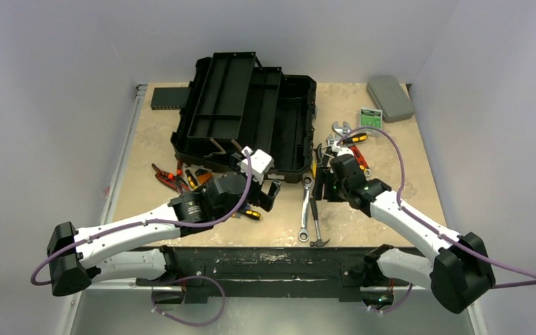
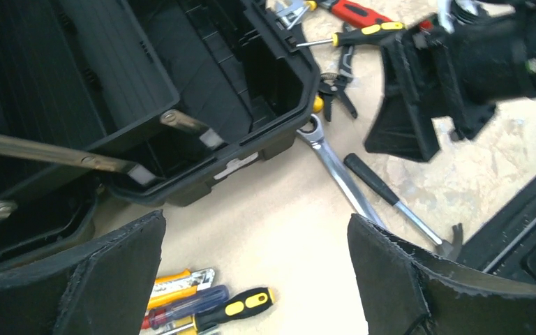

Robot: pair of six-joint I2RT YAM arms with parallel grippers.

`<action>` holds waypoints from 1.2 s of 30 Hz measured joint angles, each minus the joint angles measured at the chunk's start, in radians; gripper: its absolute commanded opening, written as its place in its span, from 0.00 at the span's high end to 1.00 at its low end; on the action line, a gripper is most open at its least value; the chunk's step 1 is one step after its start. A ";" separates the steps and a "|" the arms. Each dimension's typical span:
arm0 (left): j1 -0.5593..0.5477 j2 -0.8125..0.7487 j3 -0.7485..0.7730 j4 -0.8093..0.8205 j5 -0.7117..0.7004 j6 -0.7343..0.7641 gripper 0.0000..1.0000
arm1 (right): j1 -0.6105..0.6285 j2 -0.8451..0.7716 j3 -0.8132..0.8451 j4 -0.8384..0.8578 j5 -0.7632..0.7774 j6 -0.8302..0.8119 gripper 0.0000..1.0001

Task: Pack the tool kit
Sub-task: Pick up the hammer at the center of the board.

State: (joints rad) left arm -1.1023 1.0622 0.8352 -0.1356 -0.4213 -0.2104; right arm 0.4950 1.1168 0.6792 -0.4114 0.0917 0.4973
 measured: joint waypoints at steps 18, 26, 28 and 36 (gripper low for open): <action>0.002 -0.137 -0.356 0.328 -0.044 0.016 0.02 | 0.291 0.151 -0.056 -0.049 0.198 0.134 0.43; 0.002 -0.118 -0.356 0.362 -0.002 0.009 0.03 | 0.310 0.259 -0.016 -0.046 0.243 0.146 0.67; 0.002 -0.149 -0.355 0.358 0.014 -0.009 0.04 | 0.311 0.278 -0.003 -0.043 0.255 0.155 0.82; 0.001 -0.400 -0.194 0.265 0.121 -0.183 0.00 | 0.313 0.270 -0.002 -0.037 0.258 0.177 1.00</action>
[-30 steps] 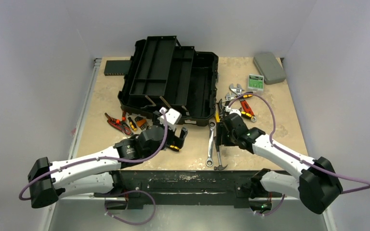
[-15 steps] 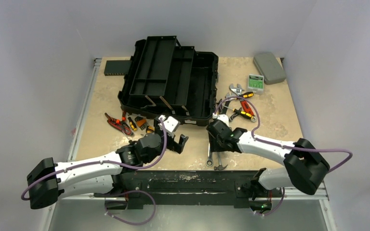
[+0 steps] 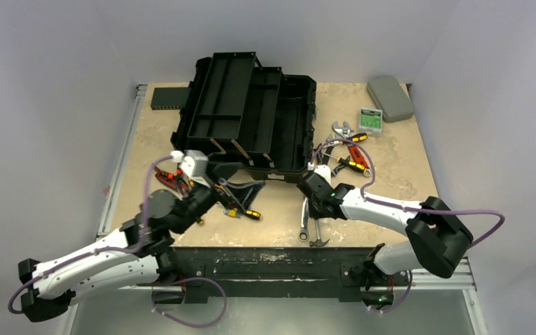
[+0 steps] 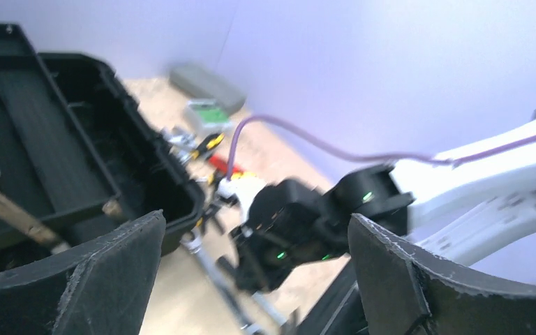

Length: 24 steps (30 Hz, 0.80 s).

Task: Pack the tool kit
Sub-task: Pick up the hammer at the center of the board.

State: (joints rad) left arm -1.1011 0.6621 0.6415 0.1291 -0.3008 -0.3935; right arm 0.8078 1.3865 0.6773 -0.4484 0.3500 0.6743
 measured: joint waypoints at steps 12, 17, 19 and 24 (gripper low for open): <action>0.019 -0.129 0.126 0.013 -0.026 -0.173 0.01 | -0.185 -0.257 0.055 -0.100 0.087 -0.035 1.00; 0.113 -0.118 0.154 0.037 0.018 -0.220 0.03 | -0.248 -0.291 0.165 -0.127 0.109 -0.101 1.00; 0.142 -0.128 0.154 0.036 0.030 -0.244 0.04 | -0.253 -0.279 0.215 -0.131 0.109 -0.120 1.00; 0.147 -0.149 0.159 0.035 0.066 -0.261 0.06 | -0.256 -0.267 0.257 -0.121 0.098 -0.144 1.00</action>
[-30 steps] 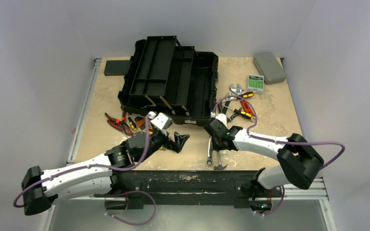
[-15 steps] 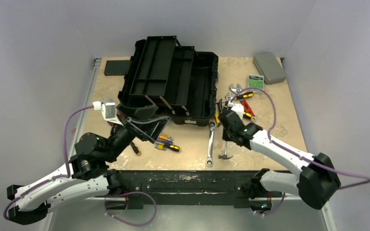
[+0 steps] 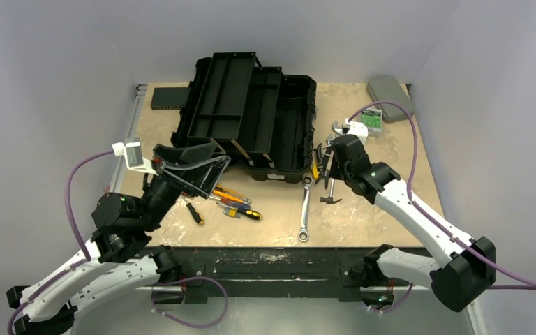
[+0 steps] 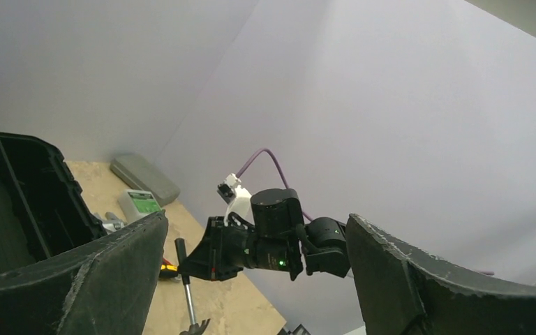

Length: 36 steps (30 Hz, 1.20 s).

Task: Pack the tool kit
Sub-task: Pick up the hammer at the center of the board, then place the hammer in the toolbox.

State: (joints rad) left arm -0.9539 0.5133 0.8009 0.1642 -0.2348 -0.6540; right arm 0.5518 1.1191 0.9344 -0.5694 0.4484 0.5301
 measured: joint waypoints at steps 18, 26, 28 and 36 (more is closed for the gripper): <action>0.003 -0.009 0.018 -0.041 0.004 0.002 0.03 | -0.056 0.208 0.239 0.095 -0.155 -0.037 1.00; 0.003 0.007 0.004 -0.166 -0.038 0.048 0.01 | -0.070 0.461 0.487 0.169 -0.259 -0.028 1.00; 0.003 0.024 -0.013 -0.199 -0.039 0.071 0.01 | -0.077 0.527 0.561 0.180 -0.286 -0.025 1.00; 0.003 0.140 -0.066 -0.276 -0.066 0.139 0.00 | -0.098 0.730 0.785 0.200 -0.397 -0.005 1.00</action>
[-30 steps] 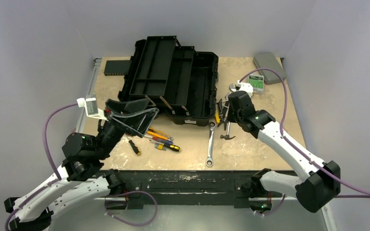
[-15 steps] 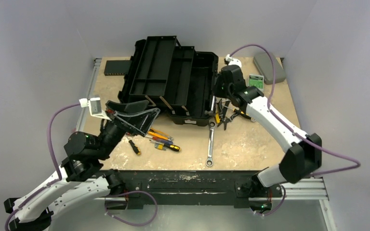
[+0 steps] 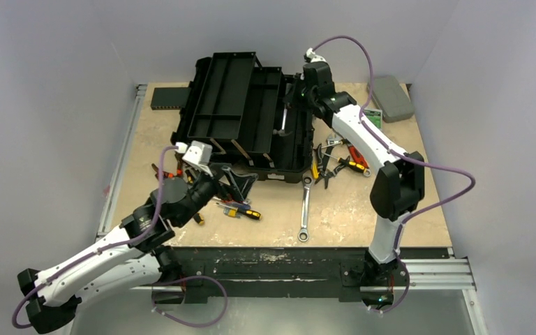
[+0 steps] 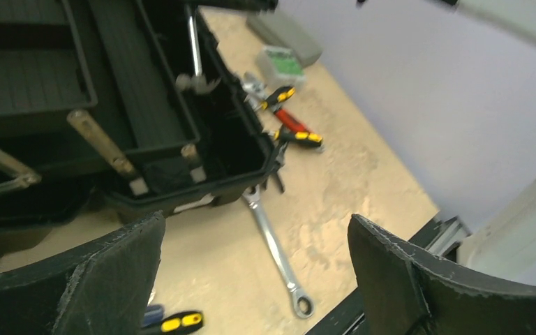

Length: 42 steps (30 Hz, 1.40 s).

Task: Pack the tool kit
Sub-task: Place the hammer in the toolbox.

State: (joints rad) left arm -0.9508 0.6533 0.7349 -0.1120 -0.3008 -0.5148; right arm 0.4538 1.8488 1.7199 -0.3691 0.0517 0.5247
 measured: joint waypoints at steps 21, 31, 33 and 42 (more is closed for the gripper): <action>0.000 0.037 -0.191 0.111 0.192 0.148 0.00 | -0.020 0.200 0.018 -0.002 0.014 0.007 0.99; 0.000 0.042 -0.227 -0.026 0.224 0.075 0.01 | -0.023 0.225 -0.008 0.019 0.010 0.021 0.39; 0.000 0.042 -0.220 -0.082 0.223 0.054 0.01 | -0.023 0.209 -0.018 0.019 0.011 0.015 0.39; 0.000 0.089 -0.082 -0.450 0.005 -0.169 0.03 | -0.028 -0.158 -0.279 0.056 0.015 -0.026 0.39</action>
State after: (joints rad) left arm -0.9512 0.7425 0.6529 -0.5621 -0.2962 -0.6838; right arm 0.4259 1.6905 1.4406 -0.3134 0.0669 0.4992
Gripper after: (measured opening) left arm 0.975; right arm 0.616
